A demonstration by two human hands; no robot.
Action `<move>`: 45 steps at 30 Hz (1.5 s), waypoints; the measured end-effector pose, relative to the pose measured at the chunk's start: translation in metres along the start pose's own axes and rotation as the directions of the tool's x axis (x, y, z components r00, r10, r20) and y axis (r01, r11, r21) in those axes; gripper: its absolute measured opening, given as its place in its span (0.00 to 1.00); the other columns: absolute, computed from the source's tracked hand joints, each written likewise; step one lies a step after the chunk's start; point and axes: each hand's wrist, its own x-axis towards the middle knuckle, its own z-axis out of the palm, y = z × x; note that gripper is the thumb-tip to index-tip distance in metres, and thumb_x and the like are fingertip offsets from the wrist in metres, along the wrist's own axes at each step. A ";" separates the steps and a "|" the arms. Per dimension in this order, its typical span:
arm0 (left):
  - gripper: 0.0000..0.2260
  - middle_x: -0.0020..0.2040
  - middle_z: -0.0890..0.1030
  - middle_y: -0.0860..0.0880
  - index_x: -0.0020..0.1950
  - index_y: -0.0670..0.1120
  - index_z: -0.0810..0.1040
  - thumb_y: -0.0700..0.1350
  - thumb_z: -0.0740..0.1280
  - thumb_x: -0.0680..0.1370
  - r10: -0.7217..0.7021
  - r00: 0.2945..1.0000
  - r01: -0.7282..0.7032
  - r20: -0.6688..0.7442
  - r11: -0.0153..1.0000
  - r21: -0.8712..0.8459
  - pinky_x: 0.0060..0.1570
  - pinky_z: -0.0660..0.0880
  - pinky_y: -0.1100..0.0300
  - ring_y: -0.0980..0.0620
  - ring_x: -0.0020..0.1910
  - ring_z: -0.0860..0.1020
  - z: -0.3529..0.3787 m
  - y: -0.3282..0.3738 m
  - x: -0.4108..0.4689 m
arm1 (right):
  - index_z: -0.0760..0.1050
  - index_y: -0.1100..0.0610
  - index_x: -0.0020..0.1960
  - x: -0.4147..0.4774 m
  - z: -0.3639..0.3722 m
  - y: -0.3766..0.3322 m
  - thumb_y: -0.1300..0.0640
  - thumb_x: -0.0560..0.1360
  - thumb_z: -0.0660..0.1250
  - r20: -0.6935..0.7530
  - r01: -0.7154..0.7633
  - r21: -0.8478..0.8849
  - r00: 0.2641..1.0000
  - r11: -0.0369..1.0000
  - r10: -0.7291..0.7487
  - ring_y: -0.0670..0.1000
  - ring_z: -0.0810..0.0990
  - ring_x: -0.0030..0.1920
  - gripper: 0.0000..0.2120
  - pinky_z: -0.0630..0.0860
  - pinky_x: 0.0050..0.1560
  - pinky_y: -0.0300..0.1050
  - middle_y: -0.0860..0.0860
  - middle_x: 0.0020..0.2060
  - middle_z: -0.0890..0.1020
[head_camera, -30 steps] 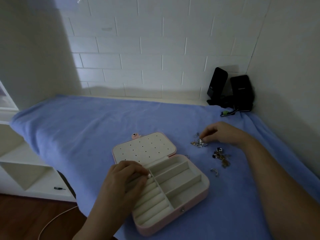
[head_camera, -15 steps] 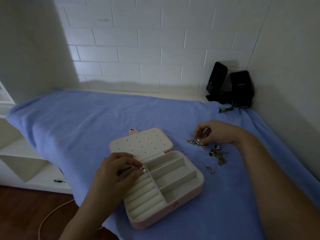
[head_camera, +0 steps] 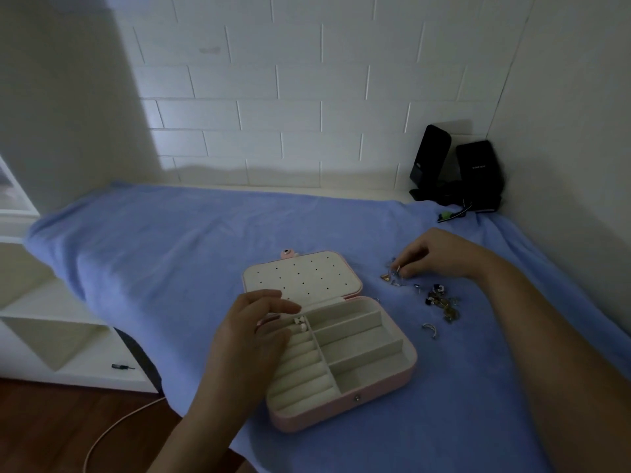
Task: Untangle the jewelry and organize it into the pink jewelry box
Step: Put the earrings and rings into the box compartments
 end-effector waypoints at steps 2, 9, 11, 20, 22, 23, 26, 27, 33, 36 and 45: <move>0.17 0.55 0.74 0.58 0.43 0.59 0.78 0.34 0.67 0.75 0.026 1.000 -0.026 0.004 1.000 0.013 0.45 0.69 0.79 0.76 0.49 0.71 0.001 0.002 0.005 | 0.84 0.51 0.42 0.001 0.000 -0.002 0.62 0.69 0.74 -0.027 -0.016 -0.006 1.000 1.000 0.016 0.36 0.81 0.42 0.07 0.73 0.43 0.27 0.37 0.35 0.83; 0.08 0.53 0.74 0.56 0.47 0.51 0.80 0.38 0.67 0.75 0.083 0.984 -0.104 0.156 0.986 0.130 0.46 0.64 0.82 0.66 0.47 0.73 -0.004 0.002 0.012 | 0.81 0.50 0.41 0.002 0.000 -0.009 0.63 0.68 0.74 -0.029 0.008 -0.133 1.000 0.991 -0.012 0.43 0.81 0.41 0.09 0.75 0.42 0.34 0.46 0.40 0.84; 0.06 0.51 0.74 0.57 0.48 0.53 0.80 0.42 0.67 0.76 0.069 0.983 -0.101 0.172 0.978 0.180 0.46 0.64 0.80 0.61 0.49 0.73 -0.007 0.001 0.012 | 0.80 0.50 0.40 0.001 -0.005 -0.014 0.64 0.67 0.75 -0.044 0.017 -0.123 0.999 0.992 -0.022 0.38 0.79 0.37 0.10 0.74 0.40 0.31 0.47 0.39 0.84; 0.06 0.49 0.79 0.61 0.48 0.58 0.80 0.46 0.68 0.75 0.049 0.981 -0.032 0.188 0.995 -0.090 0.45 0.73 0.74 0.65 0.48 0.77 -0.017 0.035 0.035 | 0.82 0.55 0.42 -0.020 -0.021 -0.067 0.67 0.66 0.76 -0.098 0.147 0.130 0.986 0.981 -0.135 0.42 0.83 0.41 0.10 0.75 0.42 0.29 0.48 0.38 0.85; 0.08 0.48 0.83 0.57 0.51 0.55 0.81 0.43 0.69 0.75 -0.013 0.965 0.079 0.261 0.966 -0.246 0.39 0.74 0.73 0.64 0.46 0.80 -0.014 0.041 0.043 | 0.82 0.57 0.44 -0.027 -0.020 -0.085 0.66 0.67 0.74 -0.087 0.214 0.226 0.976 0.950 -0.199 0.45 0.84 0.44 0.08 0.76 0.45 0.31 0.50 0.39 0.86; 0.09 0.48 0.84 0.55 0.53 0.53 0.80 0.41 0.69 0.75 -0.030 0.951 0.133 0.306 0.938 -0.321 0.39 0.75 0.72 0.61 0.46 0.81 -0.012 0.044 0.047 | 0.83 0.58 0.45 -0.030 -0.017 -0.095 0.66 0.67 0.73 -0.080 0.248 0.263 0.969 0.932 -0.235 0.46 0.84 0.44 0.08 0.76 0.45 0.32 0.50 0.40 0.86; 0.11 0.49 0.84 0.47 0.57 0.47 0.79 0.40 0.68 0.74 -0.062 0.908 0.300 0.415 0.788 -0.538 0.44 0.78 0.65 0.51 0.47 0.83 -0.007 0.047 0.052 | 0.82 0.60 0.45 -0.032 -0.001 -0.118 0.67 0.68 0.72 -0.066 0.340 0.319 0.939 0.885 -0.337 0.47 0.84 0.43 0.07 0.77 0.46 0.34 0.51 0.40 0.86; 0.11 0.48 0.84 0.45 0.57 0.44 0.79 0.39 0.69 0.74 -0.070 0.905 0.327 0.420 0.746 -0.581 0.44 0.78 0.64 0.50 0.46 0.83 -0.006 0.046 0.052 | 0.82 0.60 0.45 -0.032 0.005 -0.125 0.67 0.68 0.72 -0.054 0.362 0.328 0.930 0.873 -0.365 0.47 0.84 0.43 0.06 0.77 0.45 0.34 0.51 0.39 0.86; 0.08 0.40 0.85 0.45 0.46 0.42 0.82 0.42 0.70 0.69 -0.077 0.935 0.304 0.345 0.673 -0.674 0.37 0.77 0.65 0.52 0.38 0.82 -0.011 0.035 0.048 | 0.81 0.58 0.43 -0.034 0.027 -0.143 0.66 0.70 0.73 -0.083 0.471 0.225 0.882 0.853 -0.465 0.46 0.83 0.42 0.05 0.79 0.47 0.39 0.48 0.38 0.83; 0.09 0.39 0.84 0.45 0.45 0.43 0.83 0.43 0.70 0.67 -0.055 0.938 0.291 0.343 0.665 -0.688 0.37 0.77 0.65 0.53 0.37 0.82 -0.018 0.030 0.044 | 0.82 0.57 0.43 -0.035 0.035 -0.147 0.64 0.69 0.74 -0.144 0.540 0.107 0.839 0.835 -0.525 0.46 0.81 0.41 0.05 0.77 0.46 0.37 0.45 0.37 0.82; 0.11 0.39 0.85 0.44 0.46 0.42 0.84 0.41 0.71 0.65 -0.044 0.966 0.212 0.254 0.695 -0.687 0.37 0.78 0.63 0.50 0.38 0.83 -0.032 0.020 0.038 | 0.81 0.59 0.42 -0.035 0.062 -0.156 0.63 0.70 0.69 -0.211 0.649 -0.341 0.652 0.680 -0.728 0.44 0.76 0.36 0.03 0.74 0.38 0.41 0.48 0.37 0.78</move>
